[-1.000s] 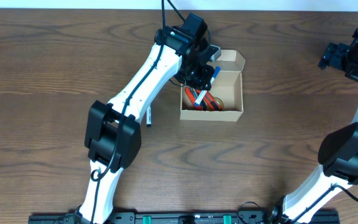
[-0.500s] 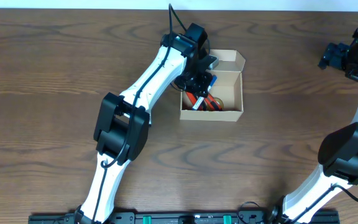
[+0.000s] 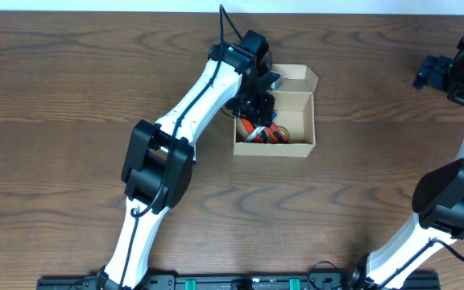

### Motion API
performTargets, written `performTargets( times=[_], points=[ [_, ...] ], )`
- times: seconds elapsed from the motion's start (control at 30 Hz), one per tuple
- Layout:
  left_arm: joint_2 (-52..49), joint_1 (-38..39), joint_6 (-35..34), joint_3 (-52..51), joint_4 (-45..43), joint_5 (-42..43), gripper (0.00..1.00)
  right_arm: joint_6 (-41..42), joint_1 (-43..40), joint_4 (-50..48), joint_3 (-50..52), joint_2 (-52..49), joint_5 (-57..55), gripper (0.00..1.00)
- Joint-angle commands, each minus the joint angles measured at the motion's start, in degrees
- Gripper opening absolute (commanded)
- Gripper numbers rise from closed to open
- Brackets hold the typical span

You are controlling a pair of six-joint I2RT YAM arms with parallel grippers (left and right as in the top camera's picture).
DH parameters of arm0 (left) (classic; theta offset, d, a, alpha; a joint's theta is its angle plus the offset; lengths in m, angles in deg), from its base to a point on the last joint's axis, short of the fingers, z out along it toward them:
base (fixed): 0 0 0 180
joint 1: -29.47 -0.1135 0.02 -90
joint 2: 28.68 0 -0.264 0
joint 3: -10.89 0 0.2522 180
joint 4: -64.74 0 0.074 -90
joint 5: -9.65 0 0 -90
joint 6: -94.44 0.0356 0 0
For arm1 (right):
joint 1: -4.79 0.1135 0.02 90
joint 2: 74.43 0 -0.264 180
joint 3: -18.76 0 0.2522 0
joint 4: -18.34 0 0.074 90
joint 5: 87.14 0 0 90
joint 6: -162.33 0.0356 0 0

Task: Pack container
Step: 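Carry the blue marker into the box and release it, then lift the left gripper out of the box and move toward black marker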

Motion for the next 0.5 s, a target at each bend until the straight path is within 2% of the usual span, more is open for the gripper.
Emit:
performTargets(
  times=[0.0,0.17,0.3,0.4,0.47],
  points=[
    [0.2,-0.2,0.9,0.6,0.0,-0.4,0.39,0.8,0.0,0.0,0.2,0.4,0.0,0.99],
    [0.2,-0.2,0.8,4.1,0.9,-0.4,0.41,0.8,0.0,0.0,0.2,0.4,0.0,0.99],
    [0.2,-0.6,0.8,12.9,4.2,-1.2,0.44,0.8,0.0,0.0,0.2,0.4,0.0,0.99],
    [0.2,-1.9,-0.9,22.8,9.1,-7.1,0.42,0.8,0.0,0.0,0.2,0.4,0.0,0.99],
    [0.2,-3.3,-2.3,28.9,13.8,-12.7,0.46,0.8,0.0,0.0,0.2,0.4,0.0,0.99]
  ],
)
